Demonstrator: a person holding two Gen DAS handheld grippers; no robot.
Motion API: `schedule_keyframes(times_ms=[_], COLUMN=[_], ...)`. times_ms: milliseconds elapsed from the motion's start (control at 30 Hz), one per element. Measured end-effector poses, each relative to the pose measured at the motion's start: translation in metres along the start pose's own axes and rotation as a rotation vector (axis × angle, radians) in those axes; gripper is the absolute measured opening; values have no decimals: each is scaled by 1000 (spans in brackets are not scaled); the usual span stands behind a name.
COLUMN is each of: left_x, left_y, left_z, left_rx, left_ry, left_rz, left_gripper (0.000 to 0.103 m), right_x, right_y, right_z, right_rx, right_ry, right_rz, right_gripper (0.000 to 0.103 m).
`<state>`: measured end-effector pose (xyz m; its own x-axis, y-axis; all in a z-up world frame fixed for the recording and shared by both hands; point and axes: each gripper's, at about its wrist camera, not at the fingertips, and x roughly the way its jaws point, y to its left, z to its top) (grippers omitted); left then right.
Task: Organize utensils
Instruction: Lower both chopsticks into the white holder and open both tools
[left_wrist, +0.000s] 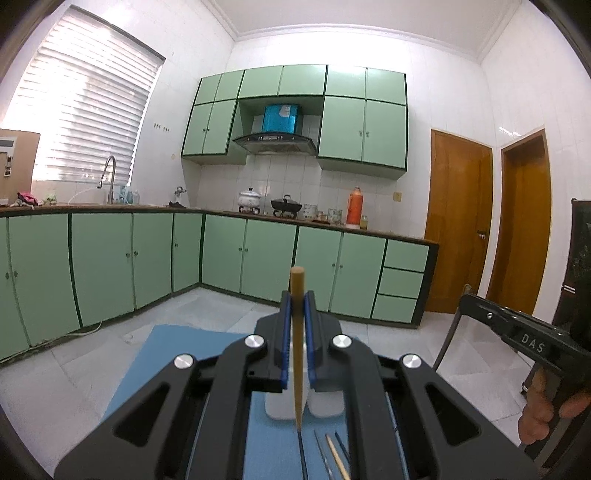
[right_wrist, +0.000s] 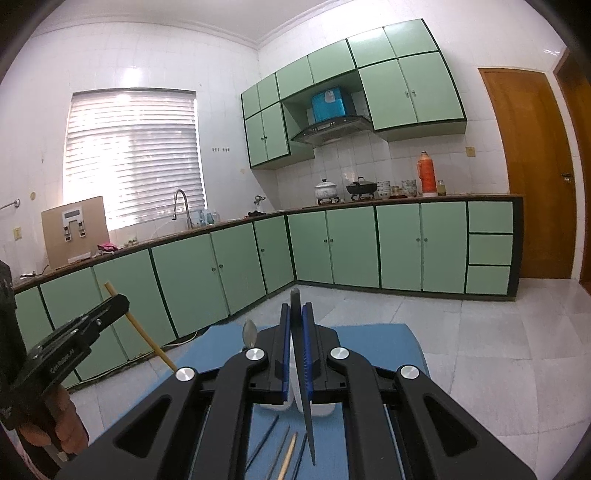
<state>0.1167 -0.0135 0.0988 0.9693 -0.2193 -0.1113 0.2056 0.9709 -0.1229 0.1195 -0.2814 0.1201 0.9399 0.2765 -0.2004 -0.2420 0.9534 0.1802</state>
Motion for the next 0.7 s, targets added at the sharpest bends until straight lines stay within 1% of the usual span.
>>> schedule_keyframes(times_ms=[233,433,567,700], left_x=[24,37,52,74], left_y=[-6,-14,-18,-23], left_z=[28,47,53,50], left_rx=[-5,0,1,4], left_ry=[-55,-109,-134,-128], left_rz=[-5,-4,6,23], left_gripper=[6,6,6,6], right_x=[26,37,48,70], right_y=[-1,1,2,-1], right_z=[30,59,76,84], right_rx=[11,2,2,19], right_ry=[-21,-77,-120,-162], right_rz=[26,34,15,-9], right_gripper=[6,6,6,6])
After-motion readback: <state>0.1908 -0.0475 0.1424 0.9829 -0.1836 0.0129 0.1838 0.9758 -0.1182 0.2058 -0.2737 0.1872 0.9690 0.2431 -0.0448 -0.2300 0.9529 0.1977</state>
